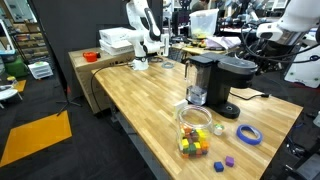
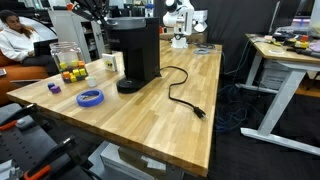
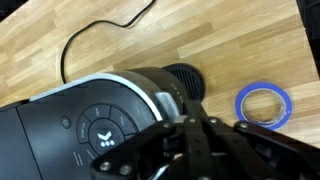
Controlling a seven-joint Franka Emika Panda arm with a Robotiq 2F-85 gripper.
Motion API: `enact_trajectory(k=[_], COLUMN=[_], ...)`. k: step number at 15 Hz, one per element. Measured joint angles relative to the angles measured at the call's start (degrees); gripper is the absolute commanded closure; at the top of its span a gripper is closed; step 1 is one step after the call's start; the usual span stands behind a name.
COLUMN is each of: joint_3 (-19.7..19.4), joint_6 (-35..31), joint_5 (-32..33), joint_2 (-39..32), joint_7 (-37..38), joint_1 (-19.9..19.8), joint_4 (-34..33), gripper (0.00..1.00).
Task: Open the lid of the coffee maker
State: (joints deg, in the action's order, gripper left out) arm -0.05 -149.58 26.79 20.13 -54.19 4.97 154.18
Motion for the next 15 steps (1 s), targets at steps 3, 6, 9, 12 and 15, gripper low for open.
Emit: enact_trajectory(k=[3, 6, 9, 12, 15], joint_3=[0.0, 0.1, 0.3, 0.8, 1.3], joint_6=[0.0, 0.2, 1.1, 2.6, 4.5], joint_5=[0.0, 0.0, 0.0, 0.0, 0.0], joint_2=[0.0, 0.0, 0.0, 0.2, 0.5], joint_7=[0.1, 0.1, 0.1, 0.1, 0.0], joint_1=[0.0, 0.0, 0.0, 0.0, 0.1], joint_4=[-0.4, -1.2, -2.8, -4.7, -6.0], gripper=[1.0, 1.0, 1.0, 1.0, 1.0])
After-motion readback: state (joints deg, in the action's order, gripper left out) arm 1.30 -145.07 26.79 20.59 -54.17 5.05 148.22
